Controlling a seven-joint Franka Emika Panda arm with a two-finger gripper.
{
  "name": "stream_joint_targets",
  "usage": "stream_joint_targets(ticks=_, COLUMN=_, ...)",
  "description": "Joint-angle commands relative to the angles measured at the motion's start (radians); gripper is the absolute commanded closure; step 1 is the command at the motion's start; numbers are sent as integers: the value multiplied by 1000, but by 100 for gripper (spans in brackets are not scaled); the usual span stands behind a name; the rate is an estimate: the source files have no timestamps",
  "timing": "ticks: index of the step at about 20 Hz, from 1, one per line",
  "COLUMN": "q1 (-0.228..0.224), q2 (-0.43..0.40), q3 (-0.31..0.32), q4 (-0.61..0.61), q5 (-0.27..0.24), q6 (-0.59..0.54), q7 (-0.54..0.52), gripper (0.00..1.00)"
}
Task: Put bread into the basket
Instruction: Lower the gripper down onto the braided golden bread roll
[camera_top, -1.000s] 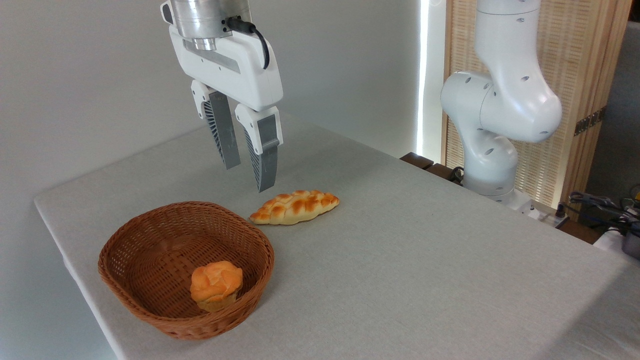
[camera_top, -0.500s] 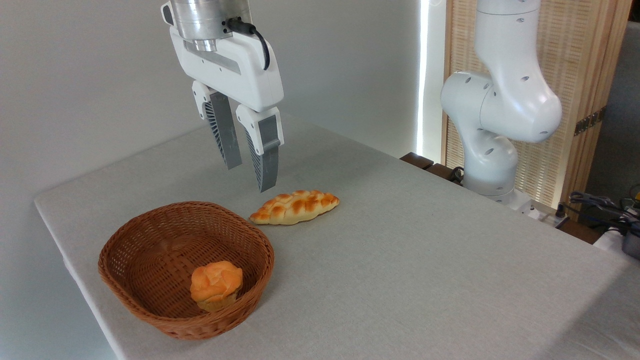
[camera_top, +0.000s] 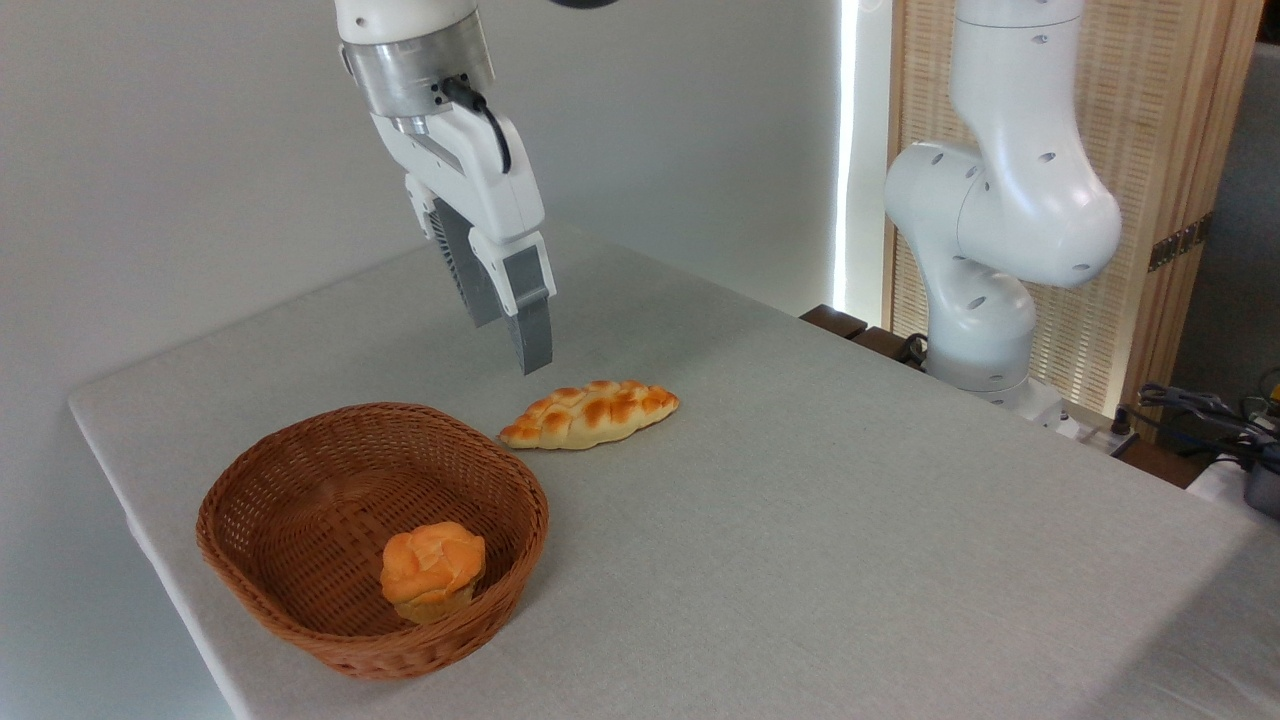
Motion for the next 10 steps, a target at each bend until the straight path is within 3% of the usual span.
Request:
stream_joint_targets(ticks=1, q1=-67, q2=-128, q3=10, q4=-216, q5=-19, q6=128, q7=24, gripper=0)
stream_joint_targets(ticks=5, q1=-165, q2=-185, q3=11, q4=-379, q5=-17, q6=233, q7=30, gripper=0)
stream_joint_targets(ticks=10, q1=-217, q2=-231, q3=11, q4=-526, q5=2, q6=325, q7=41, gripper=0)
